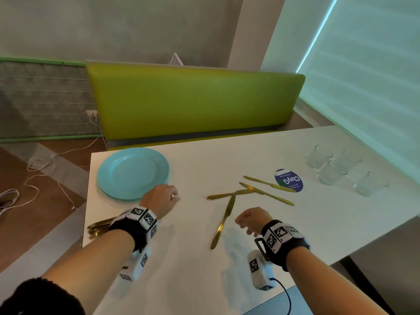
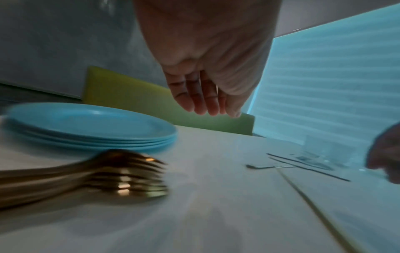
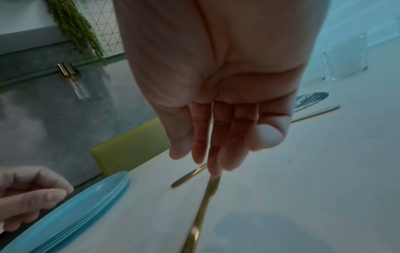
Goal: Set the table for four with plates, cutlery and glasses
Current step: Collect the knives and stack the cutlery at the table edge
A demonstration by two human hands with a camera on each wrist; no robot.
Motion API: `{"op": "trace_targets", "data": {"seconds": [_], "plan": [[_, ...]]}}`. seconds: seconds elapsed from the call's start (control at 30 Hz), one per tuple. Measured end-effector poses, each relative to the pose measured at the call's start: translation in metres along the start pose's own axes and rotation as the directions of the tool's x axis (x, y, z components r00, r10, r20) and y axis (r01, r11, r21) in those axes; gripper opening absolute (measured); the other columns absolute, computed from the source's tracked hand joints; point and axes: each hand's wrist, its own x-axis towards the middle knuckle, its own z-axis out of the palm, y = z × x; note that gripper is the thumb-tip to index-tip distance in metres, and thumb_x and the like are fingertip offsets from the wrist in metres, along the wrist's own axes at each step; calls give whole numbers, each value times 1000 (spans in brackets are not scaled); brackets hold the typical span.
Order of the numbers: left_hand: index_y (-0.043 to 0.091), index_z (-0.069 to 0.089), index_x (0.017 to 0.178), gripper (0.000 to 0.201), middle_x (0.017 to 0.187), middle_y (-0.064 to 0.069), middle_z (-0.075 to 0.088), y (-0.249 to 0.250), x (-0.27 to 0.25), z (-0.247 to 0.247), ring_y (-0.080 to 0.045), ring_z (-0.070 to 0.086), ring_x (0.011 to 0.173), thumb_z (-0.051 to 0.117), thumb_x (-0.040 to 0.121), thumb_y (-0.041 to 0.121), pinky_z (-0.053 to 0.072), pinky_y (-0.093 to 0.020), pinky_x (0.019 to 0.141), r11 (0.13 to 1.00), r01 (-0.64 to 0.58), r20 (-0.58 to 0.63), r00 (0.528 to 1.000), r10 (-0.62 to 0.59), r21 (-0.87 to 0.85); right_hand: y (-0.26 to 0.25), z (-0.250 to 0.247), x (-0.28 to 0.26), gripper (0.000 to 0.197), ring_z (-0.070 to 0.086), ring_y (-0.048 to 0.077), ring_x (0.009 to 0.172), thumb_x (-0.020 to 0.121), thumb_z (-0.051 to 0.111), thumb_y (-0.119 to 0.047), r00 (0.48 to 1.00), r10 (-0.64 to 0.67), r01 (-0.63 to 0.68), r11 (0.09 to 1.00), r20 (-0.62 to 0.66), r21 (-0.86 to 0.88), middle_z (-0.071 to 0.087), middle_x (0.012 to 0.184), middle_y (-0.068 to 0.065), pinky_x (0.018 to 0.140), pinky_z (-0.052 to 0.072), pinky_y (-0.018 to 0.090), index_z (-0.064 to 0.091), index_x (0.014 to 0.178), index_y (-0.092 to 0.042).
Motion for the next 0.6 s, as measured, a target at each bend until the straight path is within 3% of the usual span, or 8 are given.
{"op": "trace_targets", "data": {"seconds": [0.13,0.27,0.47,0.6], "plan": [[14,60,112,32,117,-5,61,59,11,29,-22,57,110,53,91,37,46,-32,92,998,-46,237,971,32,53,22,-28,12,19,54,7,59,90,58,-27,999,16,-16,1000,-42,2,63,85,-3,53,47,19,66,98,-13],[8,53,119,43,124,-11,57,101,16,63,-27,56,114,54,89,39,47,-36,95,992,-53,393,920,4,116,44,-54,31,12,55,8,60,91,57,-26,998,30,-28,999,-51,21,63,84,-2,53,46,20,62,90,-15],[6,50,120,55,124,-11,56,123,33,95,-27,57,114,70,79,38,48,-33,90,980,146,406,894,-188,132,73,-86,64,10,53,7,58,91,57,-24,999,38,-39,999,-36,-14,62,85,-1,55,46,21,61,88,-15],[4,60,113,52,119,-10,64,128,47,101,-23,61,111,76,74,34,49,-25,87,958,221,441,853,-281,183,90,-99,89,11,54,7,58,91,57,-24,999,52,-53,998,-13,-30,63,84,-2,53,45,19,61,87,-16]]}}
